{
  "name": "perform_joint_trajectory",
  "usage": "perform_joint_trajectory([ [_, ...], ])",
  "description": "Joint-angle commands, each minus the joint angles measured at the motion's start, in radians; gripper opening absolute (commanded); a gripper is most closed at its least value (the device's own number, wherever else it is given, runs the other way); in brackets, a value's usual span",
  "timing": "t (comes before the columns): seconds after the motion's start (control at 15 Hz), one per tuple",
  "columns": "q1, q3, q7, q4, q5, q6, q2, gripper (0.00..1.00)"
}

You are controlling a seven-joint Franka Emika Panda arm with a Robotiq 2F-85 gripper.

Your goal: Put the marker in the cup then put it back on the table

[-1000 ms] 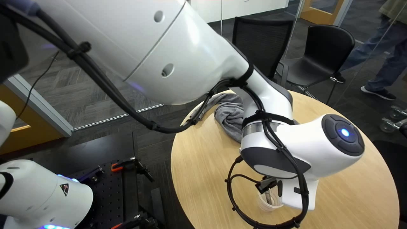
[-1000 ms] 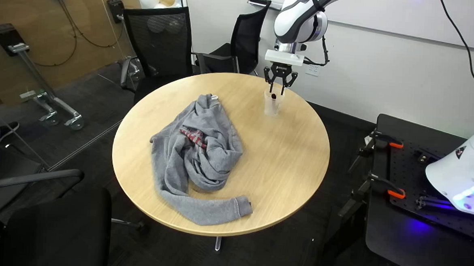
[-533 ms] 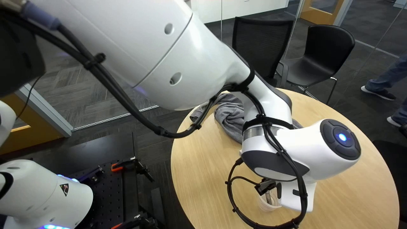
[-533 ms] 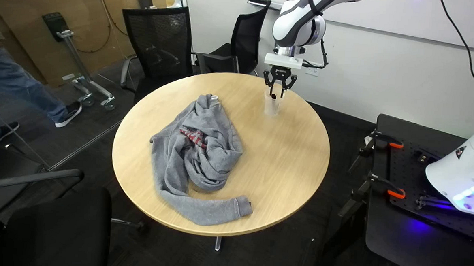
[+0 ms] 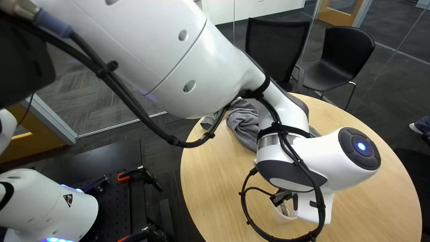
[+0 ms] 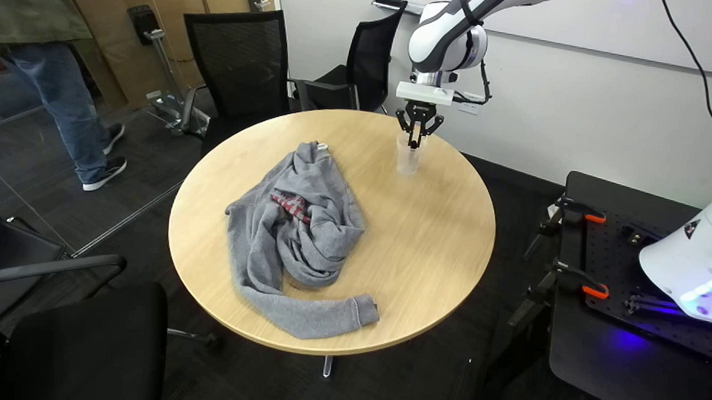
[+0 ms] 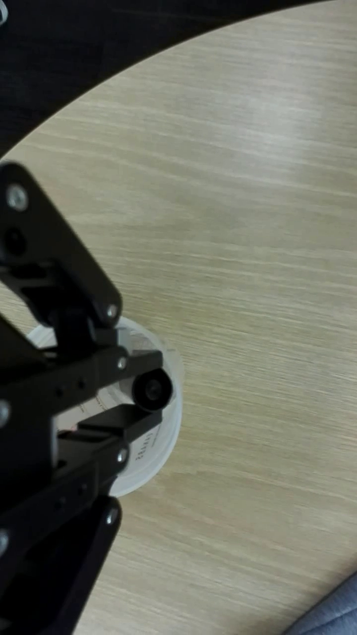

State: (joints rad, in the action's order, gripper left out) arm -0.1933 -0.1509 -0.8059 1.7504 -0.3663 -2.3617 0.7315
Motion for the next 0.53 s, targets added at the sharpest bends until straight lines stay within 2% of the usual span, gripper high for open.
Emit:
perform_joint_trajectory([
  [0.0, 0.004, -0.003, 0.014, 0.033, -0.015, 0.0, -0.052, 0.06],
  [0.47, 0.034, -0.017, 0.009, 0.156, 0.004, -0.026, -0.217, 0.06],
])
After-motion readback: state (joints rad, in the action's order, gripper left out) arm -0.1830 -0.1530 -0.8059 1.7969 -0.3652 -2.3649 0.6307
